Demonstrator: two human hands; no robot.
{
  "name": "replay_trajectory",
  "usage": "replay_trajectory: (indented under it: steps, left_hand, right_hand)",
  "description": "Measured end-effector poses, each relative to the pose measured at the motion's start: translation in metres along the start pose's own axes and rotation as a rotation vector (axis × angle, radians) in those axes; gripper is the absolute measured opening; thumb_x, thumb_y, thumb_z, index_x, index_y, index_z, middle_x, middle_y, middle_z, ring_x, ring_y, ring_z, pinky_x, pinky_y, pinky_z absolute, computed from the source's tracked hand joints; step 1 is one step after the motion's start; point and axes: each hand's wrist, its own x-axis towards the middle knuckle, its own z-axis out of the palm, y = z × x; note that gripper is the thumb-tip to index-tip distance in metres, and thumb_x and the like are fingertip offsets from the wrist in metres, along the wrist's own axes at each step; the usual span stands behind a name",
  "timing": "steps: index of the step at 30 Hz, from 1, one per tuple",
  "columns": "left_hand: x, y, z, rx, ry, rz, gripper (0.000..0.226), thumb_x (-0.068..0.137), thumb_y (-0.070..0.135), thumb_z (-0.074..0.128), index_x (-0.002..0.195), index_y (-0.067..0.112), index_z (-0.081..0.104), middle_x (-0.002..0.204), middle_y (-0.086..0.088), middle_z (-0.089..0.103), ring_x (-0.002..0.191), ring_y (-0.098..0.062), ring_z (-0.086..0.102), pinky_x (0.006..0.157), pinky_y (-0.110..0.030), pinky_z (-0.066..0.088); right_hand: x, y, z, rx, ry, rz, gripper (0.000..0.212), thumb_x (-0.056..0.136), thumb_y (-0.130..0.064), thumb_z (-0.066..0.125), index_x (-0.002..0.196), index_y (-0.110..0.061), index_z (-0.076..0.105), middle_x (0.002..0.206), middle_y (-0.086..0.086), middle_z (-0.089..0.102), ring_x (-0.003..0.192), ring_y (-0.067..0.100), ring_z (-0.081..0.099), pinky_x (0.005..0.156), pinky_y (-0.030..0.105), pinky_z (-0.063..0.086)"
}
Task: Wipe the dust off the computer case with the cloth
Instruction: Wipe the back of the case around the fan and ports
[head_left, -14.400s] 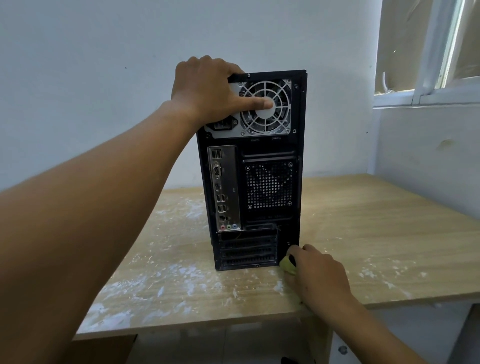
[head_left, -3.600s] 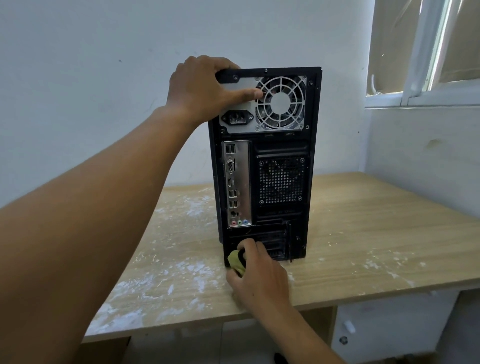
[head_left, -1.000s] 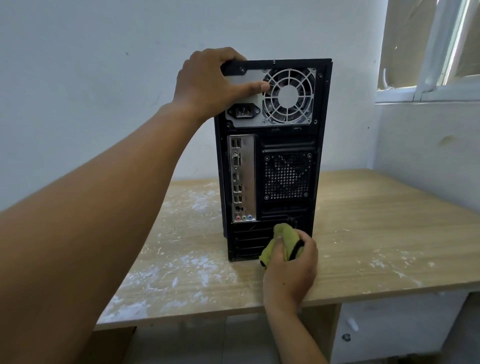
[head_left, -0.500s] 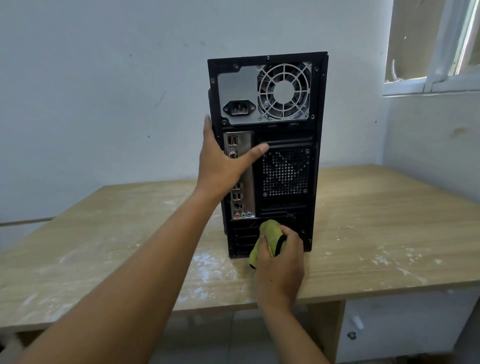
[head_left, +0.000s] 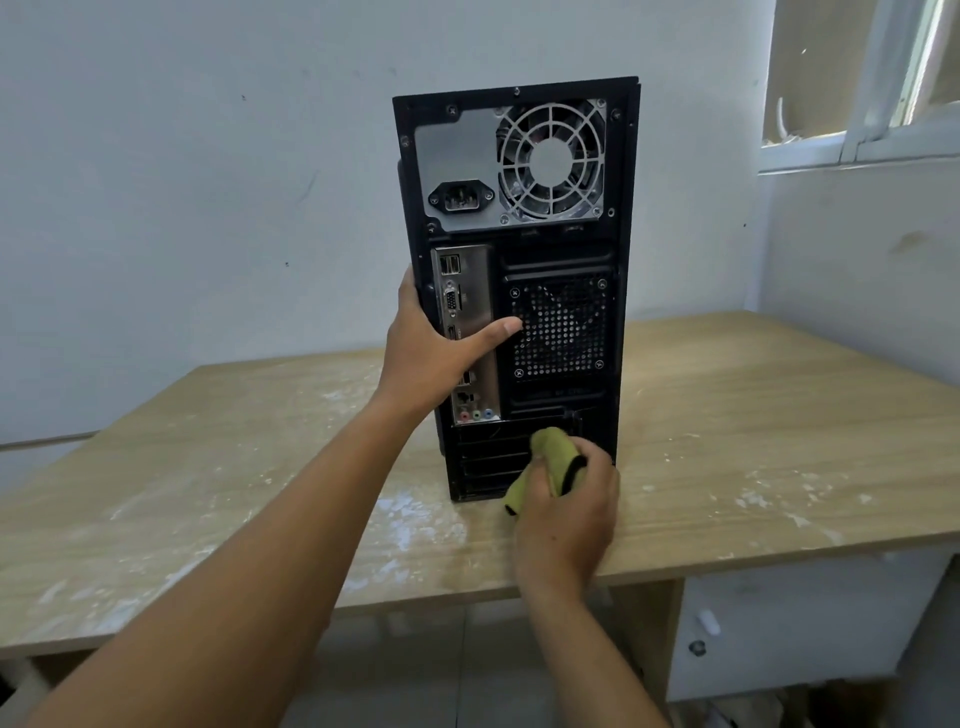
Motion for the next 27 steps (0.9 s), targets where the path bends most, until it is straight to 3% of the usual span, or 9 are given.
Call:
replay_trajectory:
  steps: [4,7,10,13,20,27]
  left_hand:
    - [-0.002,-0.001,0.000,0.000,-0.011,-0.016,0.111,0.060,0.063,0.081,0.149,0.023,0.029,0.145,0.007,0.046,0.131,-0.011,0.046,0.109,-0.029,0.039]
    - [-0.004,-0.004,0.002,-0.046,-0.026,-0.055,0.116,0.058,0.065,0.080,0.151,0.023,0.025,0.150,0.006,0.041,0.136,-0.013,0.041,0.113,-0.034,0.036]
    - [-0.004,-0.008,0.005,-0.108,-0.043,-0.098,0.117,0.060,0.064,0.081,0.153,0.024,0.021,0.153,0.006,0.036,0.139,-0.013,0.036,0.115,-0.036,0.033]
    - [-0.005,-0.014,0.007,-0.144,-0.050,-0.125,0.124,0.052,0.073,0.081,0.152,0.026,0.024,0.150,0.006,0.041,0.137,-0.014,0.041,0.114,-0.042,0.036]
    - [-0.004,-0.016,0.010,-0.181,-0.055,-0.148,0.131,0.043,0.080,0.079,0.151,0.029,0.026,0.149,0.004,0.044,0.134,-0.017,0.045,0.111,-0.044,0.040]
    - [-0.005,-0.017,0.010,-0.183,-0.056,-0.161,0.128,0.043,0.079,0.079,0.149,0.029,0.027,0.146,0.004,0.047,0.132,-0.017,0.048,0.110,-0.043,0.042]
  right_hand:
    - [0.001,-0.001,0.002,0.050,0.072,0.055,0.028,0.088,-0.019,0.066,0.115,-0.022,0.058,0.115,-0.006,0.056,0.090,0.003,0.044,0.060,0.008,0.028]
    - [0.001,0.000,0.004,0.022,0.050,0.049,0.028,0.089,-0.021,0.065,0.116,-0.021,0.057,0.116,-0.005,0.056,0.090,0.004,0.045,0.066,0.019,0.032]
    - [-0.001,0.001,0.004,-0.037,-0.003,-0.015,0.029,0.089,-0.020,0.065,0.117,-0.020,0.058,0.113,-0.005,0.056,0.088,0.005,0.047,0.069,0.022,0.034]
    - [-0.007,-0.001,0.005,-0.120,-0.056,-0.144,0.030,0.087,-0.019,0.068,0.115,-0.021,0.059,0.111,-0.006,0.055,0.088,0.011,0.054,0.065,0.019,0.035]
    - [-0.016,0.001,0.013,-0.394,-0.378,-0.580,0.044,0.076,-0.015,0.076,0.118,-0.023,0.061,0.109,-0.002,0.056,0.079,0.022,0.062,0.059,0.031,0.047]
    - [-0.013,0.001,0.009,-0.321,-0.392,-0.482,0.041,0.084,-0.020,0.070,0.122,-0.028,0.058,0.114,-0.008,0.052,0.083,0.013,0.056,0.066,0.030,0.047]
